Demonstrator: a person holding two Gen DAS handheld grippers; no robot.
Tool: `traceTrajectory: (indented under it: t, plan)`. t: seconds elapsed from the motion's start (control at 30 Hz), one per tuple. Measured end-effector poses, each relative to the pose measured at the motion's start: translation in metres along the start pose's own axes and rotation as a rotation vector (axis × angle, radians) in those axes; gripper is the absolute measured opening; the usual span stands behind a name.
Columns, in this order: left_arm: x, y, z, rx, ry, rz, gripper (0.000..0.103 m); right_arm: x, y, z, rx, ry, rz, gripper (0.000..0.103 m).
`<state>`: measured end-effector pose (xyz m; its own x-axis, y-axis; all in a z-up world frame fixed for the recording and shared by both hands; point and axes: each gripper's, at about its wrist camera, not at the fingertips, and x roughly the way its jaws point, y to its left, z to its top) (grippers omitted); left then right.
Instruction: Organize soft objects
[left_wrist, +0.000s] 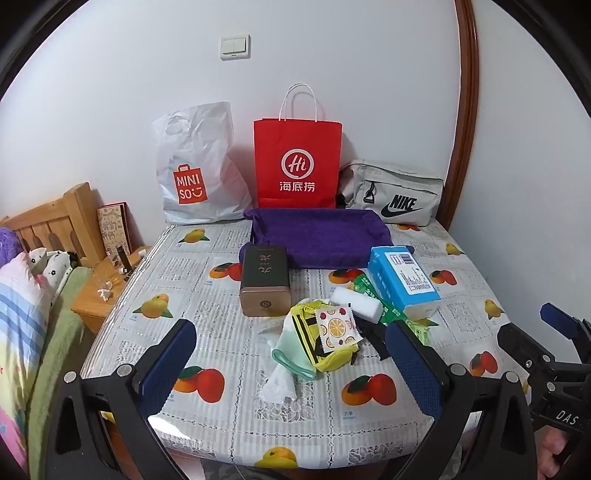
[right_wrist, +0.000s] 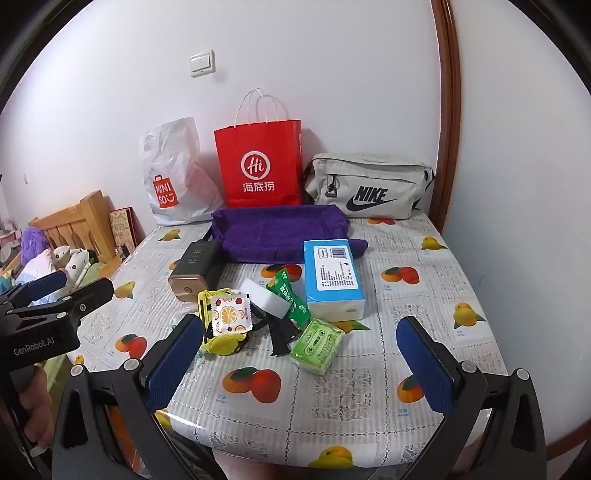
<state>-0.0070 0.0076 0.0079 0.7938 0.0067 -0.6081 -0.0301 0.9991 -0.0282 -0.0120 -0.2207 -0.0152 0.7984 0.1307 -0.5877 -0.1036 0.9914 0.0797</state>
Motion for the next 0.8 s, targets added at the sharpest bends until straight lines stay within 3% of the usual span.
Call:
traceTrajectory:
  t: [0.8]
  plan:
    - [-0.0023, 0.0006, -0.0023, 0.0, -0.003, 0.007, 0.103, -0.0016, -0.0022, 0.0005, 0.002, -0.005, -0.001, 0.103]
